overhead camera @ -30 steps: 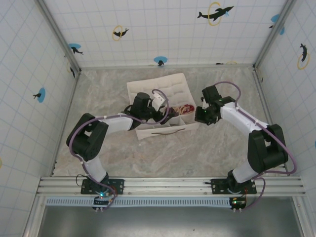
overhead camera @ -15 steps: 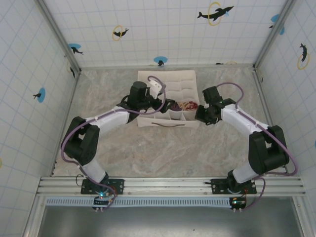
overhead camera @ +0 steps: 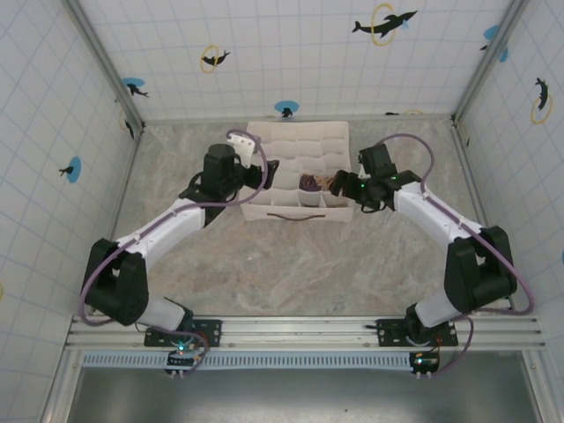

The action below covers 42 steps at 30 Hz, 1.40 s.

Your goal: Roll the socks

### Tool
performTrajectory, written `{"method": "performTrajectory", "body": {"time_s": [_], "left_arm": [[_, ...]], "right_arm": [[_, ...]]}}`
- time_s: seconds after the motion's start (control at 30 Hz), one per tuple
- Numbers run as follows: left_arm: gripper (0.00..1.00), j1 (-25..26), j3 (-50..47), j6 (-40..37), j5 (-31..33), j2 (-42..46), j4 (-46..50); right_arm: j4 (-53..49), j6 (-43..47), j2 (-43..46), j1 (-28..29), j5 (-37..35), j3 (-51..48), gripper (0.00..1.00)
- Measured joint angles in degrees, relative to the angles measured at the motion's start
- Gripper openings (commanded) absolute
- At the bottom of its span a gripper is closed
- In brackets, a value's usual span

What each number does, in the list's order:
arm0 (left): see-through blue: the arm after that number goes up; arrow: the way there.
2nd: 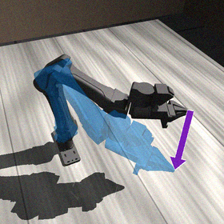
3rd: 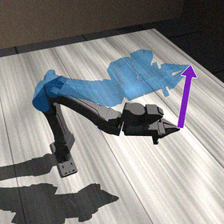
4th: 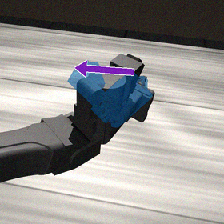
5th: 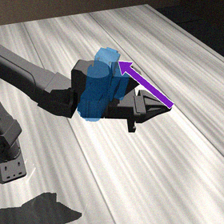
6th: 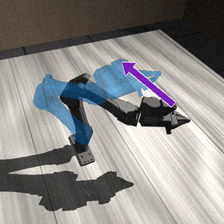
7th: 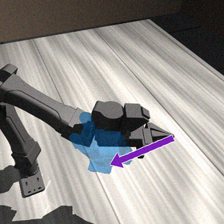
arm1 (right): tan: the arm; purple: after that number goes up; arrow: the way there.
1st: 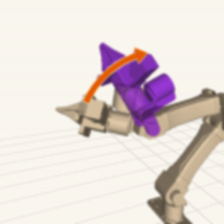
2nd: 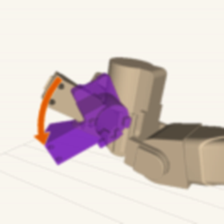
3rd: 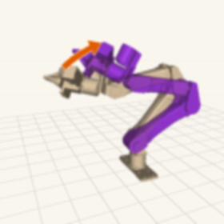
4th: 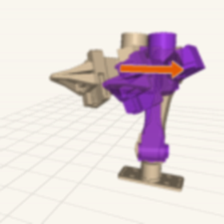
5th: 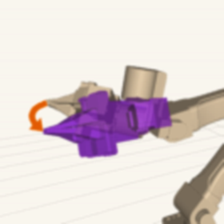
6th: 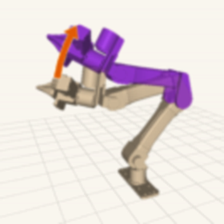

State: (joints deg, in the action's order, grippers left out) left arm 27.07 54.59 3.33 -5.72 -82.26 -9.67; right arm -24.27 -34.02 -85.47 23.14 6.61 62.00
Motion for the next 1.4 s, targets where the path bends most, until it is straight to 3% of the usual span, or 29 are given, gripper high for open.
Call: {"method": "performTrajectory", "body": {"time_s": [0.13,0.3,0.67,1.07,1.4], "left_arm": [[0.98,-5.2,-8.1,0.1,1.9,2.7,-3.4],[0.97,-14.8,-18.0,-0.3,4.2,3.0,-5.6],[0.97,-24.4,-40.0,-3.5,6.3,6.9,-23.5],[0.97,-26.4,-54.1,-3.7,4.9,5.2,-47.0],[0.98,-26.6,-54.3,-1.8,9.7,-3.3,-63.1]], "right_arm": [[2.7,4.9,7.7,0.3,-6.5,-2.2,1.0],[9.7,12.4,20.0,-0.4,-17.1,-13.5,1.0],[29.0,25.0,25.5,-6.7,-28.9,-40.1,0.99],[58.5,32.0,26.6,-12.4,-27.6,-59.9,0.99],[85.8,32.7,17.8,-16.1,-21.9,-61.8,0.99]]}}
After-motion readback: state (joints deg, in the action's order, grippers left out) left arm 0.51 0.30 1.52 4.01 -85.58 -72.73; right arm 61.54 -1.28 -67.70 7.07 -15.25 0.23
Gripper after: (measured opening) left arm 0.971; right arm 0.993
